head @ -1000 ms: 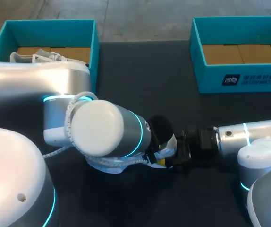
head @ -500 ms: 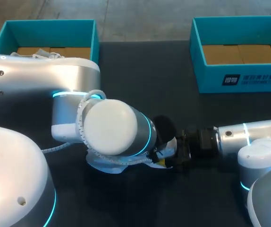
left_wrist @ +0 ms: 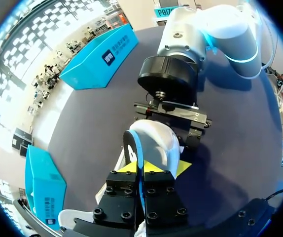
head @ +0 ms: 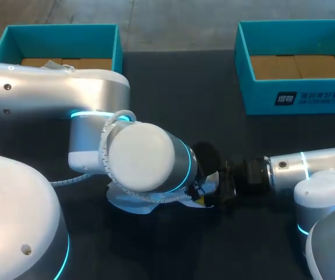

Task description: Take the shoe out of the shoebox, open the shoe tongue, remove and reinsert the insole, then place the shoe into the shoebox

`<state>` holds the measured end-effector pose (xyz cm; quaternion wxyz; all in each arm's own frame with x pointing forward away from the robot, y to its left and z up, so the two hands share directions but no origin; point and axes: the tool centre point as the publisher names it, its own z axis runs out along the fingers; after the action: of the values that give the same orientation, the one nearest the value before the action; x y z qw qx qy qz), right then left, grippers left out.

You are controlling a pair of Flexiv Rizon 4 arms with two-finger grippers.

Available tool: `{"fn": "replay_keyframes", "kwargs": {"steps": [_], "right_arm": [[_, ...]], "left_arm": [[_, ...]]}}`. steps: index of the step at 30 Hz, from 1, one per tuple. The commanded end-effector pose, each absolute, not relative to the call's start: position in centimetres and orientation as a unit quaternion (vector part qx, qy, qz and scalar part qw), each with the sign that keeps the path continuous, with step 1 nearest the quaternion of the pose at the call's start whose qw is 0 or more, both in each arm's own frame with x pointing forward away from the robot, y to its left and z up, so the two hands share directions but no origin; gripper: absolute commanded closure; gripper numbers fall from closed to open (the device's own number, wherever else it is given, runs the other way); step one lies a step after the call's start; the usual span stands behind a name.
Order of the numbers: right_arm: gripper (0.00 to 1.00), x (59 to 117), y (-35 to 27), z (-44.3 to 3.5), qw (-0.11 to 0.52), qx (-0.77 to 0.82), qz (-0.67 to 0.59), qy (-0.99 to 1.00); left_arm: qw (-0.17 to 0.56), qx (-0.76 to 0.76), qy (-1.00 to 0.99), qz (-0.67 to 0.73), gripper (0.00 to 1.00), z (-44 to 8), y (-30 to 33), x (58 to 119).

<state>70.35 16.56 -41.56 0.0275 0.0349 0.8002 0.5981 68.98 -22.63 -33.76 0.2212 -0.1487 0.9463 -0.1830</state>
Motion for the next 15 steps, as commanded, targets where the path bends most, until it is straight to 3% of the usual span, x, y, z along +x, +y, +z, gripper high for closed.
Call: {"fn": "replay_keyframes", "kwargs": {"steps": [1,15], "right_arm": [[1.00,70.25,16.59,-41.45,0.028,0.035,0.597,0.801],[1.00,70.25,16.59,-41.45,0.028,0.035,0.597,0.801]], "left_arm": [[0.220,-0.146,0.946,-0.188,1.00,-33.26,-22.48,68.91],[0.206,-0.138,0.950,-0.191,1.00,-32.83,-23.13,68.86]]}}
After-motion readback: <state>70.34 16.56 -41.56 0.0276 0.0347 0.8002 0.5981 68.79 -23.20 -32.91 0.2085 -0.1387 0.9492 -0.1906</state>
